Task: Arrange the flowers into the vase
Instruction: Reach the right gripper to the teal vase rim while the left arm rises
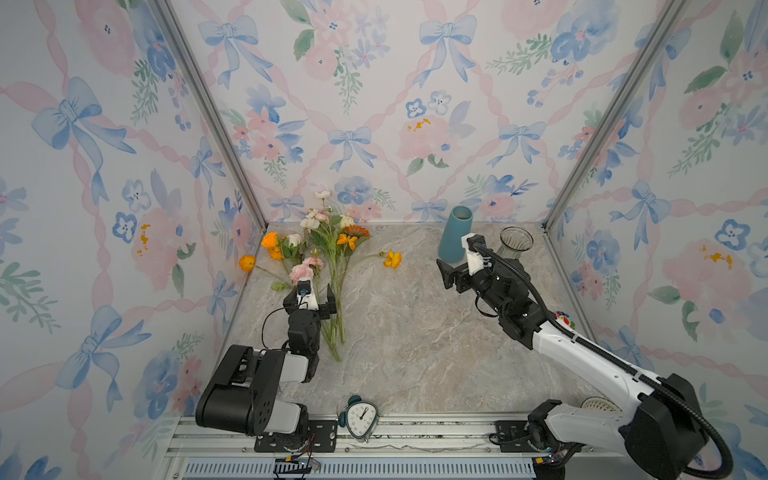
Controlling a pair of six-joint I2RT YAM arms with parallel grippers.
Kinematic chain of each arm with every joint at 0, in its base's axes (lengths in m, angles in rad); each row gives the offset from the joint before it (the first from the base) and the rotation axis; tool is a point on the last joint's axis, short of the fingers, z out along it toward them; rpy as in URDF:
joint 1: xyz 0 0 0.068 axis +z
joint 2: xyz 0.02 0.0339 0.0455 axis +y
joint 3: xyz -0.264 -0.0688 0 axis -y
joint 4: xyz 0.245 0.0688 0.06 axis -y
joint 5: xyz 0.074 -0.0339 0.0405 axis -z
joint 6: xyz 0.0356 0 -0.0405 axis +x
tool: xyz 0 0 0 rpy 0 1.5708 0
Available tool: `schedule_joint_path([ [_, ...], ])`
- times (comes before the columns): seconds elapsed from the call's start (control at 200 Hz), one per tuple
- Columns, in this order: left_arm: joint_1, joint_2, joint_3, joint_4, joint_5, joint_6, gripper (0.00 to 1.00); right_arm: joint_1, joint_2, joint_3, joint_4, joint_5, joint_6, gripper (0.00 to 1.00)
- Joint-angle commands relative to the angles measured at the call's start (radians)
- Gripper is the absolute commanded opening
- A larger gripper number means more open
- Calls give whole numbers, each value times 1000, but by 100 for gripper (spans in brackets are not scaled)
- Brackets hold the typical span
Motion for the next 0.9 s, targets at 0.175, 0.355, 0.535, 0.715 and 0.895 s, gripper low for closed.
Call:
schedule_joint_path([
  [0.175,-236,-117,556,-778,-41,12,98,-49,134,245,-197,147,55,97],
  [0.355,-317,-14,859,-1063,222,139,98,-153,262,397,-257,158,99,97],
  [0.535,-342,0,819,-1038,522,213,98,-221,435,557,-290,124,79,97],
  [0.715,-386,-14,744,-966,524,211,98,-270,523,663,-330,69,73,97],
  [0.895,-402,-60,721,-962,477,222,98,-304,614,755,-375,40,68,97],
])
